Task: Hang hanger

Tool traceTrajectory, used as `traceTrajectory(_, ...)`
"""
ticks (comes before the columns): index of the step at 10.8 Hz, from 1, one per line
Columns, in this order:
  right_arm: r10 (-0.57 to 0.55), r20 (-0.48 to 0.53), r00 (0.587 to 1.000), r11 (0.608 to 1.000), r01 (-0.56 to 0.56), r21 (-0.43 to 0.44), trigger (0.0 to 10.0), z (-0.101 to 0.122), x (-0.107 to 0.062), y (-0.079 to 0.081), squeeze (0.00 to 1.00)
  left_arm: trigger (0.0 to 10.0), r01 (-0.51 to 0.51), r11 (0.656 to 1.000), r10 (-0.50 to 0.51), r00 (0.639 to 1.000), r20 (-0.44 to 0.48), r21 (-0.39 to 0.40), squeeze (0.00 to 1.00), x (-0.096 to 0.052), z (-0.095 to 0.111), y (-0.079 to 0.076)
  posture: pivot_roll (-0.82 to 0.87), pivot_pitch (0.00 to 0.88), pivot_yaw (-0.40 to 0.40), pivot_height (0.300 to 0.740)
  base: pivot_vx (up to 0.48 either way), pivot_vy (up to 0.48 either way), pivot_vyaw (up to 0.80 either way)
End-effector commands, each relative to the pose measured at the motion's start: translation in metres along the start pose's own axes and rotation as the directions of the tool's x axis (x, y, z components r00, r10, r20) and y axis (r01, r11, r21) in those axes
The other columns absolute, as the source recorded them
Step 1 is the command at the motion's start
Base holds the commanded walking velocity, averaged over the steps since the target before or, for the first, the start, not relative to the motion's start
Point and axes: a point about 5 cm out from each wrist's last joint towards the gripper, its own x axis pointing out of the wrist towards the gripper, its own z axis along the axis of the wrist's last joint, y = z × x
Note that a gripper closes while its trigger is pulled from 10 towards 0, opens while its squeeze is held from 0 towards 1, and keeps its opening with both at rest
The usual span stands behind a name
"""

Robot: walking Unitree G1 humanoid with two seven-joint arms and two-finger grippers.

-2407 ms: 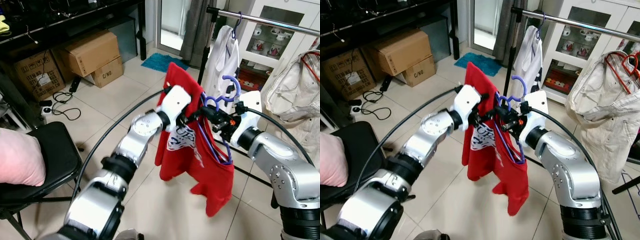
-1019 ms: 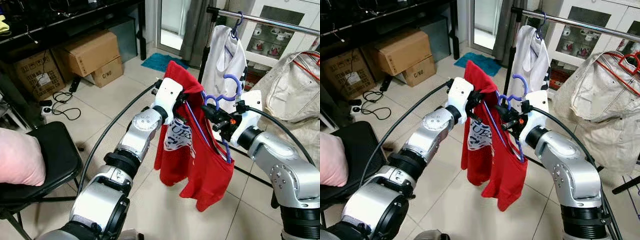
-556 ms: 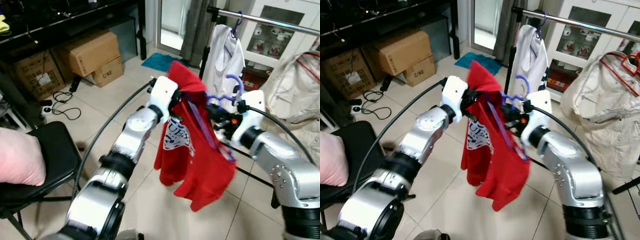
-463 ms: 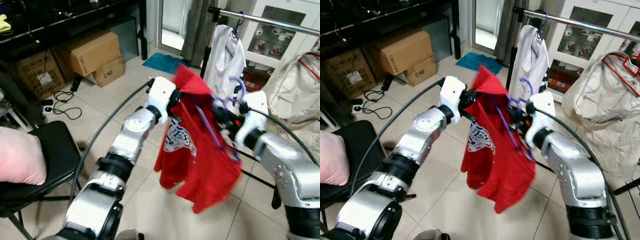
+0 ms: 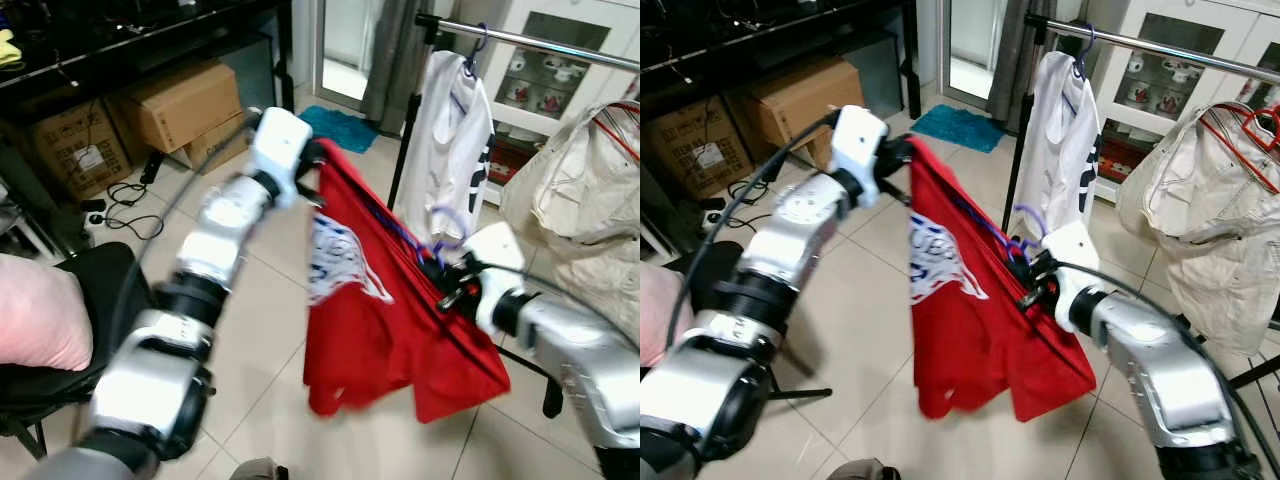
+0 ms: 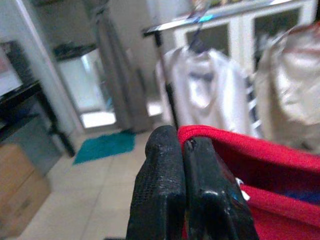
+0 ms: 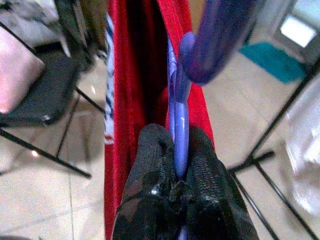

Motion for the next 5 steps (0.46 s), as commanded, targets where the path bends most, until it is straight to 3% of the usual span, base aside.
traceTrajectory(1,0.02,0.037,0.999,1.0,-0.02,-0.012,0.0,0.006,-0.012,-0.005,0.0,0.0,-0.075,0.995,0.075,0.997,-0.007,0.061,0.0,-0.004,0.003,0.02,-0.01,0.0,0.02,0.74,0.0,0.0,0.0)
traceTrajectory(3,0.153,0.088,0.984,0.988,-0.154,0.001,0.0,0.014,-0.035,-0.001,0.0,0.0,-0.192,0.98,0.195,0.979,-0.056,0.054,0.0,-0.008,-0.004,0.043,-0.02,0.0,0.031,0.74,0.0,0.0,0.0)
traceTrajectory(5,0.247,0.111,0.963,0.967,-0.252,0.04,0.0,0.014,-0.043,0.008,0.0,0.0,-0.243,0.97,0.241,0.968,-0.064,-0.026,0.0,-0.007,-0.005,0.049,-0.02,0.0,0.032,0.74,0.0,0.0,0.0)
